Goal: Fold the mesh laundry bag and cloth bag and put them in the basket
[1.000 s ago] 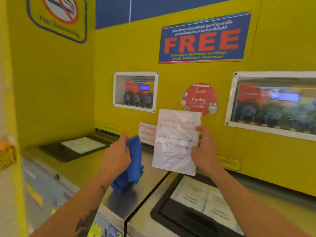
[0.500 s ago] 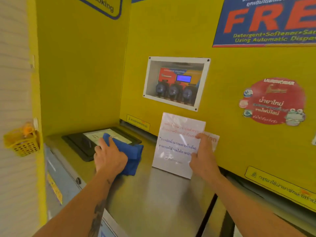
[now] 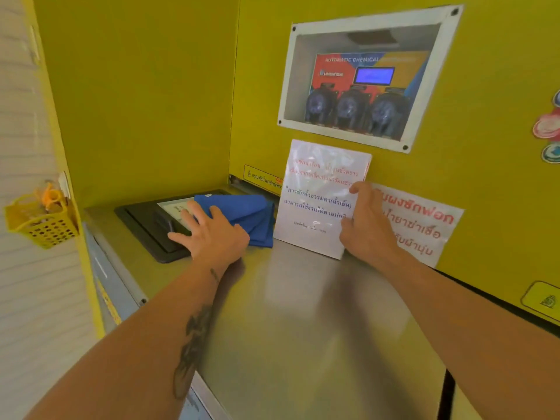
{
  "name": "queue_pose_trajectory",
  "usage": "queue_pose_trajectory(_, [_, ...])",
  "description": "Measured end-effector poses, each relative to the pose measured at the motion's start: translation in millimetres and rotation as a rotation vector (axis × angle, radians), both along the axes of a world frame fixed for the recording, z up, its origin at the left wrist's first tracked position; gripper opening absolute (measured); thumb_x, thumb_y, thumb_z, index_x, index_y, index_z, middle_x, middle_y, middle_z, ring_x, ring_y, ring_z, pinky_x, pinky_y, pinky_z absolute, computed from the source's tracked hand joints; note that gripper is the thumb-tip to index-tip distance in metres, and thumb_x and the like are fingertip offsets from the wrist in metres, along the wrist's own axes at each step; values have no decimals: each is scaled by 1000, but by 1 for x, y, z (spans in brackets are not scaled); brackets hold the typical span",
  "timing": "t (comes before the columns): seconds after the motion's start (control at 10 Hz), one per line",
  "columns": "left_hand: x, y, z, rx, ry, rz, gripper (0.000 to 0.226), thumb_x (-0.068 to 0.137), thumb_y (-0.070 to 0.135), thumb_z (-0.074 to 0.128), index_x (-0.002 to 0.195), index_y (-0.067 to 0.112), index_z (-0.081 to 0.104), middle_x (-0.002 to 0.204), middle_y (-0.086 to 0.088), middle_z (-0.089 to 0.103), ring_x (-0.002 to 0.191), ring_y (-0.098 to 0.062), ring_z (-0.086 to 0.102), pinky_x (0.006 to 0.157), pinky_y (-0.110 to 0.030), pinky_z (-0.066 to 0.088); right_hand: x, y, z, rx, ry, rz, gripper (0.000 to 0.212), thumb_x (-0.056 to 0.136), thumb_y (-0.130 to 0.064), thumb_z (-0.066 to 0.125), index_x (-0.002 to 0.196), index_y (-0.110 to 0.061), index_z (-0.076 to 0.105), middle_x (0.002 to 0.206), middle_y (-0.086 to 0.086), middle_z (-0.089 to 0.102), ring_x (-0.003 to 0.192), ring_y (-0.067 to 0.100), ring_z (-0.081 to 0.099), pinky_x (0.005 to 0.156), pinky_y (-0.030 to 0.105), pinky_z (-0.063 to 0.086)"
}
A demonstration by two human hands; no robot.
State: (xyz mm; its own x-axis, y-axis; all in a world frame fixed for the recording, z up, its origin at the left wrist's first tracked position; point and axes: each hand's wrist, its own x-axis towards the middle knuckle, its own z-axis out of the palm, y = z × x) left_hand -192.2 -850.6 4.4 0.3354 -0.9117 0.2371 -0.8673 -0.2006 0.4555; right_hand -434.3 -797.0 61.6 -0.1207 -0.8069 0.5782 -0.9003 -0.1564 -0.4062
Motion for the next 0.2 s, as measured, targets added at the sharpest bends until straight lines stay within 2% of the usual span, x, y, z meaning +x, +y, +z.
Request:
queue_pose_trajectory(0.1, [-2,8,8,-57,63,3,57,84,33,47,137,17,38,156,-16,6,145,-38,4,112,-67,8,-7,19,-5,54,6,50,56,84,-8,65,125,-25,30,126,4,35,86,21,50,67,43,51])
queue_pose_trajectory(0.2, [-10,23,18,-217,159,-96,47,78,19,50,126,19,51,146,-14,27,138,-35,21,112,-56,18,-29,63,-8,209,45,48,59,88,-19,65,132,-30,27,128,-2,30,97,20,44,76,34,42])
